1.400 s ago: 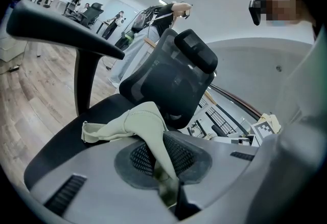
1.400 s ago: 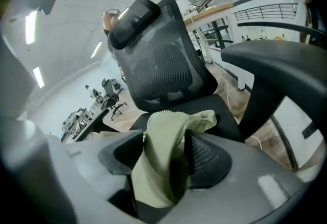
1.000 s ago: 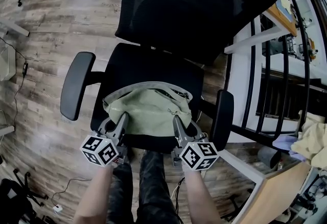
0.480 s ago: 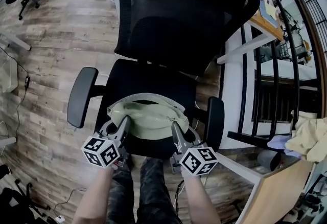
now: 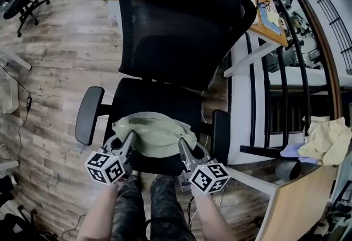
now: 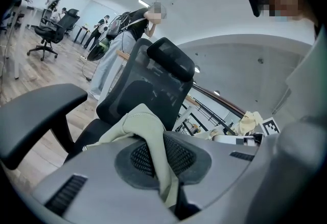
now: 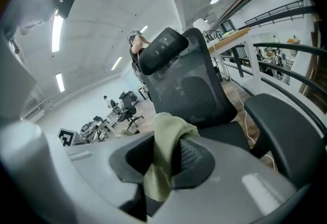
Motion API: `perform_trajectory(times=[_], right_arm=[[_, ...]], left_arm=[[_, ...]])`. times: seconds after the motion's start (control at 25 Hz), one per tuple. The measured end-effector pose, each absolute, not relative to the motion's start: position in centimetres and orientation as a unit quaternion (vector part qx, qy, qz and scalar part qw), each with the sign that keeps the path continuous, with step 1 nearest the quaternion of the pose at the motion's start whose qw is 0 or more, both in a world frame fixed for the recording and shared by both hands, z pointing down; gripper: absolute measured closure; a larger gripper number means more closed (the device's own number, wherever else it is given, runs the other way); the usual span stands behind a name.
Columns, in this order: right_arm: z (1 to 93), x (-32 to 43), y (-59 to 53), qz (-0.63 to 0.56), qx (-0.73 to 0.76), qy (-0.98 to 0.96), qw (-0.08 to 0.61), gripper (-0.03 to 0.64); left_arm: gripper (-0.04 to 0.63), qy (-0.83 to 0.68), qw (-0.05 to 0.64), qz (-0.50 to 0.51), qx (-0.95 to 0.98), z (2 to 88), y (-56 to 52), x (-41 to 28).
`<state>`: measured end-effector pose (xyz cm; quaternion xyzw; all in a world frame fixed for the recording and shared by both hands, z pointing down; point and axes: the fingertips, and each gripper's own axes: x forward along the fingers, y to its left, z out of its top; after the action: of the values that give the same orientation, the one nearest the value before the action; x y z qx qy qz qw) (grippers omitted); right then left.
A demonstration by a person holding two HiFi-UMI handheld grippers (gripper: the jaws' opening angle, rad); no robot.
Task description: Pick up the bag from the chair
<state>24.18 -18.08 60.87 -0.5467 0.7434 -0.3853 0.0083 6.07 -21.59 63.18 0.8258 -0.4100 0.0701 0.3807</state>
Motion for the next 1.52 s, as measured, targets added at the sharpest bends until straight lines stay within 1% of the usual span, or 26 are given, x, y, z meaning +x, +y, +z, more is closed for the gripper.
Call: perform_trajectory(times=[0.56,1.52], right_arm=[[53.6,23.2,-18.2,-0.356,-0.532,0.767,0.044,0.541],[41.4,21.9,-19.1,-0.269,-0.524,0.805,0.080,0.543]], left_arm=[[0.578,-0.405,0.336,0.056,0.849,55.5,-22.3,5.3],[0.578,-0.405,0.260,0.020,0.876,43.5,-24.2,3.7]])
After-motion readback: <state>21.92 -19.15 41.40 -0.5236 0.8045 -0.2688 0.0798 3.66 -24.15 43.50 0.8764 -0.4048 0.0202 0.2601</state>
